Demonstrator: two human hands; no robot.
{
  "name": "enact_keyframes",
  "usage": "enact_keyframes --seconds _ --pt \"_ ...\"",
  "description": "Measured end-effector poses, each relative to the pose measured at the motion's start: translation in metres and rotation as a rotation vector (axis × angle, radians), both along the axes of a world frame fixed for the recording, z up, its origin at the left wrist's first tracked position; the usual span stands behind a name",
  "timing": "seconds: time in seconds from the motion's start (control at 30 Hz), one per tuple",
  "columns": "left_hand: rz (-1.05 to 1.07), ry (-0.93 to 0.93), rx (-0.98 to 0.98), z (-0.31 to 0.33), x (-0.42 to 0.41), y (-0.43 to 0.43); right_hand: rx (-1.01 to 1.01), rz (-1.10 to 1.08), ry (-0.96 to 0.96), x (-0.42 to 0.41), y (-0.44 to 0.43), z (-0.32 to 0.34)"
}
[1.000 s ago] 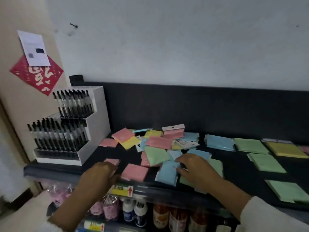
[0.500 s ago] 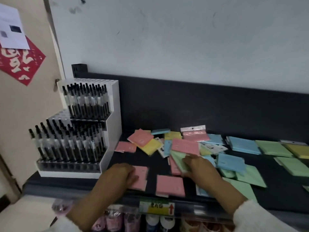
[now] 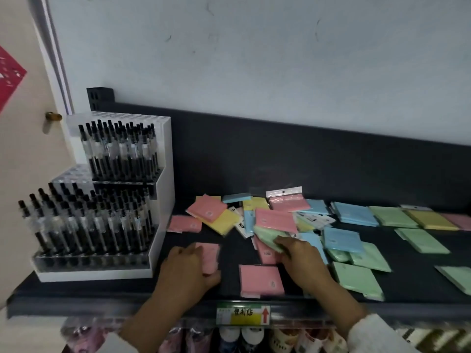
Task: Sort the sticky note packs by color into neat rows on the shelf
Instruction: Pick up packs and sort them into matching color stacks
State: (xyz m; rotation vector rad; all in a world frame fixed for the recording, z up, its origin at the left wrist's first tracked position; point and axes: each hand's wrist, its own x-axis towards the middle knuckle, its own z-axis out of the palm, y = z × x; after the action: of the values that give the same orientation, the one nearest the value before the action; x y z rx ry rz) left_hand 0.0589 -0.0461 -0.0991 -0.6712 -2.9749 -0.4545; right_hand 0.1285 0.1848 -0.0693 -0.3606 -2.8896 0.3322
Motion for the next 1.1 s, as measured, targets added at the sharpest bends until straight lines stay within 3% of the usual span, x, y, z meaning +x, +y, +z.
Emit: enact_keyframes --seconds 0.17,0.37,0.57,0.83,1.1 --pt "0.018 0.053 0.067 0.001 0.001 -0.005 -0.46 -0.105 0.266 0.01 0.007 0.004" --pt "0.016 0.076 0.193 0.005 0.007 -0.005 -0.625 -0.13 0.539 0.022 0.002 0.016" --pt "-0.114 0.305 0.323 0.022 0.018 0.012 -0.627 -0.104 0.639 0.042 0.006 0.022" --pt "-0.3 0.253 0.48 0.036 0.053 0.061 -0.468 -0.218 0.708 0.08 0.043 0.02" --pt "-0.386 0.217 0.46 0.041 0.082 0.12 -0.458 -0.256 0.753 0.123 0.094 0.02"
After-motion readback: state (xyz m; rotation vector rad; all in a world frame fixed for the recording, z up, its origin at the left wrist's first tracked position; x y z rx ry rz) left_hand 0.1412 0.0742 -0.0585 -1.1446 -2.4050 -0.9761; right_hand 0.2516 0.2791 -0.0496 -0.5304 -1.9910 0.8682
